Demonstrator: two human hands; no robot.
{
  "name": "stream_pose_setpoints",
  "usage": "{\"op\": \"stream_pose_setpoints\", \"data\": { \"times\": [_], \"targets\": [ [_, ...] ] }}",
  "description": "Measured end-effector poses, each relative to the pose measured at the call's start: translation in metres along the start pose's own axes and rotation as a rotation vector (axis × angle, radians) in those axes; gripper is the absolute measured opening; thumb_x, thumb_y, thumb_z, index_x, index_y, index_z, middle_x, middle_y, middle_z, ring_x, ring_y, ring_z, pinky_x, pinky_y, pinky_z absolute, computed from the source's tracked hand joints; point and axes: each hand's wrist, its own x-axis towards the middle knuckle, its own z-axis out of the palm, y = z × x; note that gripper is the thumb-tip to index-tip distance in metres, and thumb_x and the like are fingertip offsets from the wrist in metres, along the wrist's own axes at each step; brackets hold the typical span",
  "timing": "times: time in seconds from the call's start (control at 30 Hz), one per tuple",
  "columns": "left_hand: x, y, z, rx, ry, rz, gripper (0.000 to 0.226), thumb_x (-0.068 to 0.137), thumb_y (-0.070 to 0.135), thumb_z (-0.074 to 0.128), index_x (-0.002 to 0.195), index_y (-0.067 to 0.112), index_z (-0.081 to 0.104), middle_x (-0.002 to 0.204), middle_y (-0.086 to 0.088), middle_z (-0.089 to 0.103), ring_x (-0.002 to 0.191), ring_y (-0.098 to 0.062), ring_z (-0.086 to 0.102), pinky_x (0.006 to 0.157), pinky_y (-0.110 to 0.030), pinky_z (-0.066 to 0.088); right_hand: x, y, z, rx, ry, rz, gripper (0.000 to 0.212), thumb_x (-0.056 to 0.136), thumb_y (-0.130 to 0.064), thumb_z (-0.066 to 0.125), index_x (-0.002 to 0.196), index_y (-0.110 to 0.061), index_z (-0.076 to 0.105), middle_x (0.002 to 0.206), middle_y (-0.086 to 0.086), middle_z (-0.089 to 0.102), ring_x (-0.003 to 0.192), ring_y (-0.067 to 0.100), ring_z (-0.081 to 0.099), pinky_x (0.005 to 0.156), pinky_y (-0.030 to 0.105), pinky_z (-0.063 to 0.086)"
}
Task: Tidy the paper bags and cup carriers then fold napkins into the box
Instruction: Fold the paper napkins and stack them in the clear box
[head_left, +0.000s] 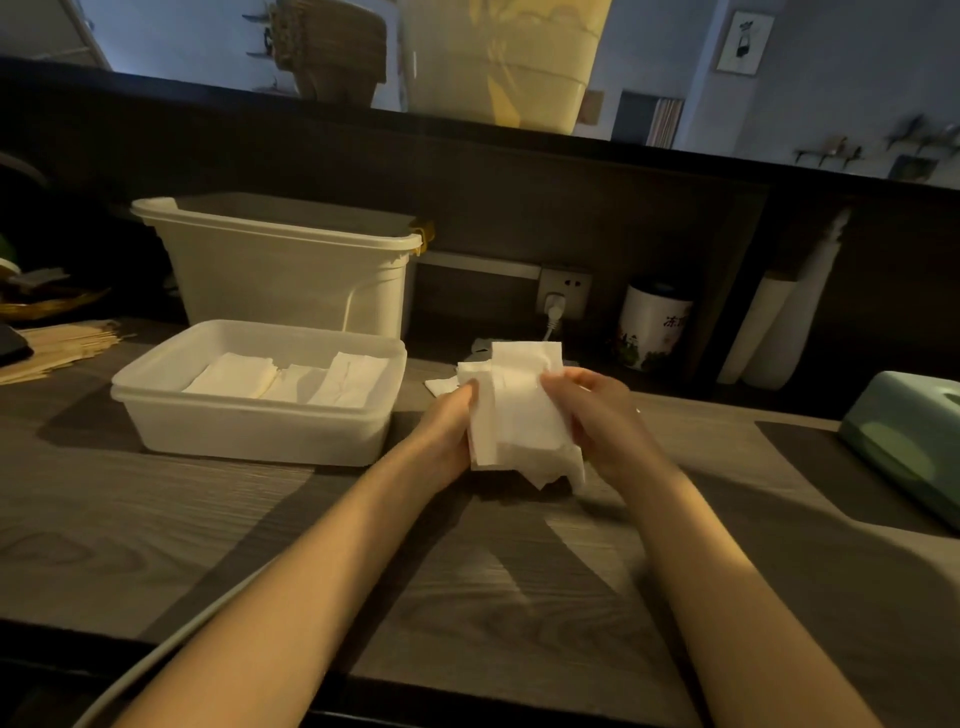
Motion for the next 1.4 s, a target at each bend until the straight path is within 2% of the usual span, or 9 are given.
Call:
{"op": "stream_pose_setpoints", "data": {
  "times": [0.2,0.3,0.47,0.63,0.8,0.93,1.07,1.23,1.4],
  "targets": [
    [0.004,-0.003,0.004,0.011,-0.055,0.025,0.04,0.098,0.04,0.037,0.125,0.015,0.051,0.105,-0.011,0.064,0.091,-0.026,0.064,0.072,-0.037,0.055,0.005,0.008,0.011,0.009,0.023,0.043,0.016,0.088,-0.027,0.064,0.098,-0.017,0.056,0.107,0.002,0.06,0.101,0.022,0.062,0.079,0.033,0.056],
    [-0.002,-0.002,0.002,0.048,-0.128,-0.012,0.038,0.096,0.051,0.034,0.115,0.021,0.049,0.11,-0.01,0.061,0.096,-0.027,0.062,0.08,-0.04,0.052,0.007,0.012,0.013,-0.052,0.057,0.002,0.012,0.087,-0.031,0.065,0.086,-0.022,0.057,0.104,0.003,0.062,0.099,0.021,0.063,0.075,0.031,0.057],
    [0.002,-0.007,-0.005,0.336,-0.037,0.145,0.038,0.094,0.026,0.053,0.13,0.016,0.045,0.118,-0.007,0.059,0.107,-0.026,0.057,0.095,-0.043,0.049,0.009,0.007,0.006,-0.166,0.06,-0.085,0.022,0.088,-0.028,0.064,0.106,-0.018,0.058,0.104,0.0,0.061,0.092,0.014,0.062,0.063,0.02,0.054],
    [0.005,0.003,-0.011,0.297,0.094,0.229,0.033,0.095,0.023,0.051,0.127,0.013,0.048,0.122,-0.009,0.058,0.11,-0.026,0.056,0.095,-0.042,0.048,0.012,0.003,-0.014,-0.592,0.031,-0.339,0.018,0.09,-0.022,0.062,0.107,-0.015,0.064,0.105,0.0,0.065,0.09,0.01,0.059,0.078,0.023,0.051],
    [0.006,0.008,-0.016,0.317,0.147,0.298,0.036,0.097,0.023,0.048,0.13,0.012,0.044,0.124,-0.007,0.054,0.114,-0.026,0.053,0.095,-0.038,0.046,0.009,-0.004,-0.018,-0.923,-0.202,-0.383,0.021,0.089,-0.029,0.063,0.107,-0.021,0.067,0.104,-0.005,0.065,0.078,0.0,0.051,0.063,0.009,0.038],
    [0.01,0.009,-0.014,0.313,0.215,0.294,0.033,0.096,0.023,0.049,0.127,0.011,0.048,0.124,-0.007,0.056,0.114,-0.027,0.054,0.095,-0.041,0.048,0.004,-0.006,-0.027,-1.084,-0.319,-0.41,0.032,0.083,-0.035,0.069,0.113,-0.025,0.064,0.115,-0.006,0.059,0.092,0.003,0.048,0.069,0.013,0.039],
    [0.008,0.006,-0.014,0.296,0.215,0.282,0.033,0.096,0.021,0.05,0.128,0.012,0.048,0.124,-0.007,0.057,0.113,-0.026,0.055,0.091,-0.041,0.05,-0.005,0.007,-0.036,-1.172,-0.333,-0.403,0.045,0.077,-0.04,0.072,0.119,-0.032,0.058,0.128,-0.008,0.045,0.112,0.009,0.043,0.09,0.025,0.042],
    [0.006,0.006,-0.013,0.293,0.214,0.28,0.033,0.096,0.02,0.049,0.129,0.012,0.046,0.124,-0.008,0.056,0.113,-0.026,0.055,0.088,-0.038,0.05,-0.012,0.014,-0.037,-1.154,-0.315,-0.432,0.042,0.082,-0.027,0.068,0.122,-0.029,0.055,0.133,-0.006,0.04,0.119,0.011,0.04,0.095,0.027,0.042],
    [0.005,0.005,-0.013,0.292,0.23,0.268,0.033,0.097,0.021,0.048,0.128,0.012,0.046,0.124,-0.008,0.056,0.113,-0.027,0.055,0.089,-0.039,0.05,-0.012,0.015,-0.032,-1.172,-0.156,-0.555,0.027,0.088,-0.019,0.061,0.114,-0.024,0.063,0.125,-0.004,0.05,0.107,0.012,0.05,0.077,0.021,0.042]
  ]
}}
